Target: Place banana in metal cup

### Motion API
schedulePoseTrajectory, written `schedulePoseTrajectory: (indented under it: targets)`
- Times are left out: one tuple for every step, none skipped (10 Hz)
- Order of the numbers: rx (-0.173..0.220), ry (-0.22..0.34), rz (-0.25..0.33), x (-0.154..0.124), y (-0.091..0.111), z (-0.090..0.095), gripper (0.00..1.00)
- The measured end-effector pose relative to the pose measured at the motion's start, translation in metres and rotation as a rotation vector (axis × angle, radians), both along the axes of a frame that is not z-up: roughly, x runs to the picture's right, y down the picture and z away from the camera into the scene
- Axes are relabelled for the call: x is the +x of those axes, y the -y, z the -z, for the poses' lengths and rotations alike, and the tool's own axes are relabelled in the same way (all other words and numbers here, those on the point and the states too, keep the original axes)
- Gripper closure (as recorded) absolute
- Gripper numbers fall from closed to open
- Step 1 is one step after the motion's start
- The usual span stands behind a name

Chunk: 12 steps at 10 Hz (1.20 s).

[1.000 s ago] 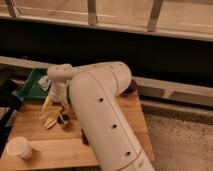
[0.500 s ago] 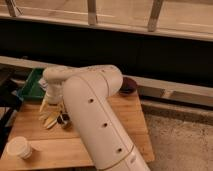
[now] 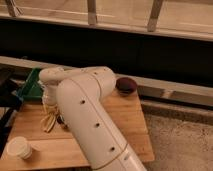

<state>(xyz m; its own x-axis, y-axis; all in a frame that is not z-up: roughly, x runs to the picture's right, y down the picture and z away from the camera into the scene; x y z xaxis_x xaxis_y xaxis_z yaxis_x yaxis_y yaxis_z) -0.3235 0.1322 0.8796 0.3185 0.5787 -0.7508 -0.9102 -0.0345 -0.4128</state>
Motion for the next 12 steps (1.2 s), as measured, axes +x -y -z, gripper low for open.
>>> schedulePoseTrajectory:
  targets:
    - [0.000, 0.001, 0.001, 0.000, 0.000, 0.001, 0.97]
    - [0.012, 0.005, -0.010, 0.002, 0.003, 0.003, 1.00]
    - [0.047, 0.015, -0.037, 0.009, 0.015, 0.009, 1.00]
    - [0.075, 0.021, -0.055, 0.014, 0.026, 0.014, 1.00]
    - [0.112, 0.041, -0.077, 0.015, 0.042, 0.028, 1.00]
    - [0.147, 0.063, -0.100, 0.017, 0.059, 0.041, 1.00]
    - [0.190, 0.099, -0.141, 0.025, 0.082, 0.055, 1.00]
    - [0.216, 0.123, -0.172, 0.032, 0.095, 0.062, 1.00]
    - [0.245, 0.151, -0.206, 0.041, 0.108, 0.071, 1.00]
    - [0.267, 0.172, -0.234, 0.049, 0.115, 0.078, 1.00]
    - [0.285, 0.176, -0.250, 0.058, 0.119, 0.084, 1.00]
    - [0.295, 0.178, -0.257, 0.065, 0.118, 0.089, 1.00]
